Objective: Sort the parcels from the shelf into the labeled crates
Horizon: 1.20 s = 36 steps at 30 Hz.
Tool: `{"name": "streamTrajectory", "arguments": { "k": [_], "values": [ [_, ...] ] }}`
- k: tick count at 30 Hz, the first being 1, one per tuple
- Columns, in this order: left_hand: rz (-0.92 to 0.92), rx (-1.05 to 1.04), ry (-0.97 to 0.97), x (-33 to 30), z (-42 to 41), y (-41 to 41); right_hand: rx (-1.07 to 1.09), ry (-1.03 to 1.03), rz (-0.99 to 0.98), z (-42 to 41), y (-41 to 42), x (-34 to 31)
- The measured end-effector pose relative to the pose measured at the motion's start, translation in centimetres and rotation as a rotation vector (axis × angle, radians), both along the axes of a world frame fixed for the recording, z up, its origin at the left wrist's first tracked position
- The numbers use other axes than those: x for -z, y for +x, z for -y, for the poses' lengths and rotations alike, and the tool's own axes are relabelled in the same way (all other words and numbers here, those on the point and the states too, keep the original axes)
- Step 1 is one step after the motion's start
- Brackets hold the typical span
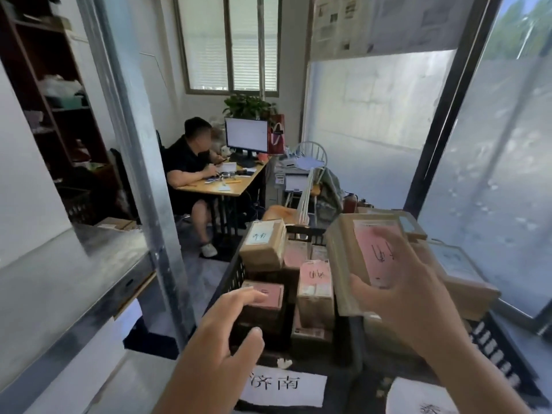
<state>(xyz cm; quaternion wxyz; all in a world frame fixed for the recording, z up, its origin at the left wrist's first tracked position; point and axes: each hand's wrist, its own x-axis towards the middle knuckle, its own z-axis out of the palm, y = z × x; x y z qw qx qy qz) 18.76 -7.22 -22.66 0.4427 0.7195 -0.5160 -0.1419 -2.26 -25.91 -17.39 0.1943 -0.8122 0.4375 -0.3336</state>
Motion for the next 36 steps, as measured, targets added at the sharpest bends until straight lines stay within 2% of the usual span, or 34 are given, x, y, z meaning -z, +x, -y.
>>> {"name": "streamTrajectory", "arguments": {
  "k": [7, 13, 17, 20, 23, 25, 28, 32, 36],
  "values": [
    [-0.031, -0.008, 0.057, 1.8, 5.7, 7.0, -0.178, -0.034, -0.201, 15.9, 10.0, -0.9],
    [-0.03, -0.118, 0.134, 3.0, 10.9, 11.2, -0.53, 0.018, -0.612, 28.4, 17.0, 3.3],
    [-0.033, -0.252, 0.214, 4.3, 14.6, 13.8, -0.69, -0.007, -0.793, 33.9, 19.0, 6.3],
    [0.011, -0.343, 0.318, 7.3, 17.2, 15.4, -0.775, -0.029, -0.851, 36.4, 19.9, 8.4],
    [-0.037, -0.37, 0.437, 10.4, 18.8, 16.1, -0.836, -0.077, -0.869, 38.4, 20.9, 10.3],
    [-0.066, -0.418, 0.456, 12.7, 19.4, 16.2, -0.881, -0.105, -0.856, 39.1, 21.6, 11.7],
    [0.01, -0.463, 0.42, 15.6, 19.5, 16.1, -0.904, -0.111, -0.823, 39.9, 22.1, 13.4],
    [-0.02, -0.489, 0.443, 16.5, 20.0, 16.3, -0.92, -0.107, -0.798, 40.5, 21.8, 14.2],
    [-0.06, -0.456, 0.452, 15.8, 20.3, 16.6, -0.914, -0.104, -0.871, 39.9, 21.4, 13.3]
  ]
}}
